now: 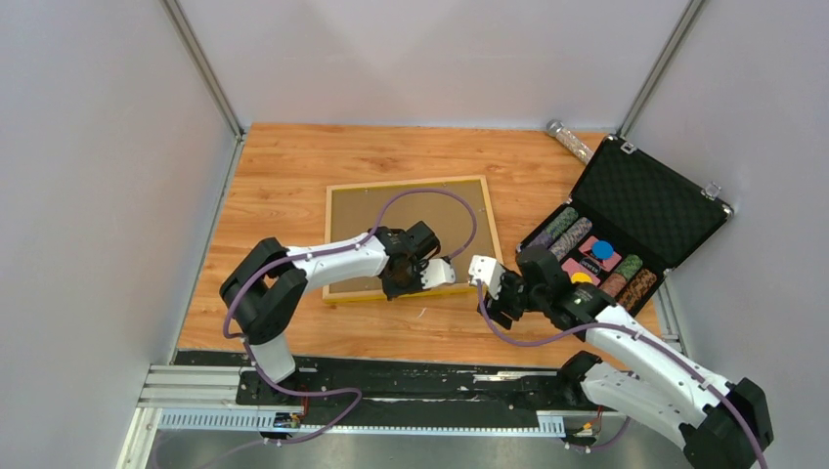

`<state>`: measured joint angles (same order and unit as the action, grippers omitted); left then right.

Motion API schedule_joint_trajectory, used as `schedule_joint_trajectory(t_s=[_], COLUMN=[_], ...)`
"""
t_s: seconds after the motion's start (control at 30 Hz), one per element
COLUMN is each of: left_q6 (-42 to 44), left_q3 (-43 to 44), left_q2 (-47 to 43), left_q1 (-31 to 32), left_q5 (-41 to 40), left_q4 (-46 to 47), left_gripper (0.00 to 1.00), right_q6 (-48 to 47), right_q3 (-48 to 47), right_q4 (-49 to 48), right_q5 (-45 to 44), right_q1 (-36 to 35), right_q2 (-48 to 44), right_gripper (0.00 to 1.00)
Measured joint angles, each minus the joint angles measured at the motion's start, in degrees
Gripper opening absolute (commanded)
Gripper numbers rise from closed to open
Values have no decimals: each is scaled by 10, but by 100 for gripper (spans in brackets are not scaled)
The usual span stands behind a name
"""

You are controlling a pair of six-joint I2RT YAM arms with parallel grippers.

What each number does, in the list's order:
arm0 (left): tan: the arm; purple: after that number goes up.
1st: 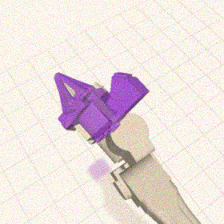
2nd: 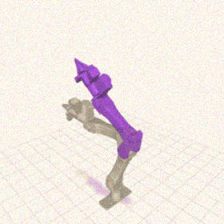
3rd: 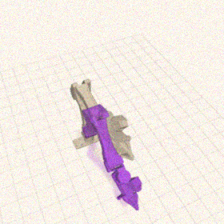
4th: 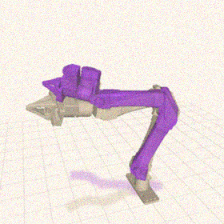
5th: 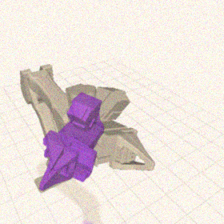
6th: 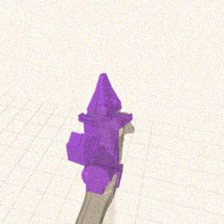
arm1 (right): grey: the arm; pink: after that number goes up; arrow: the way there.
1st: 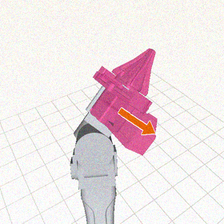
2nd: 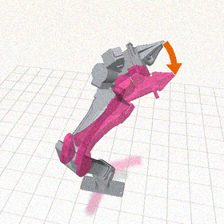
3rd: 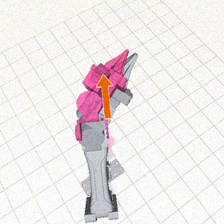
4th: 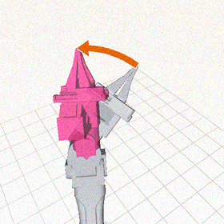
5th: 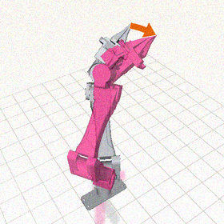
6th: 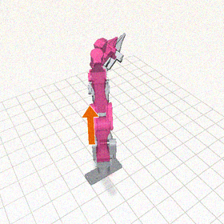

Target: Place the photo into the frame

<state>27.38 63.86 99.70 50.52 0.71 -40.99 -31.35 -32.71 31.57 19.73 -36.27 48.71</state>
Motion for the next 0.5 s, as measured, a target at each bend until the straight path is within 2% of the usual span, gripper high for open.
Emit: schedule_joint_trajectory(t_s=[0.17,0.5], left_q6=[3,22], left_q3=[32,64], left_q2=[2,-4], left_q1=[-13,-34], left_q5=[25,54], left_q4=[-34,-79], left_gripper=[0,0], right_q6=[-30,-97], right_q3=[30,76], right_q4=[-37,-139], right_q5=[-69,-161], right_q1=[-60,-93], right_q2=[8,12], right_gripper=[60,60])
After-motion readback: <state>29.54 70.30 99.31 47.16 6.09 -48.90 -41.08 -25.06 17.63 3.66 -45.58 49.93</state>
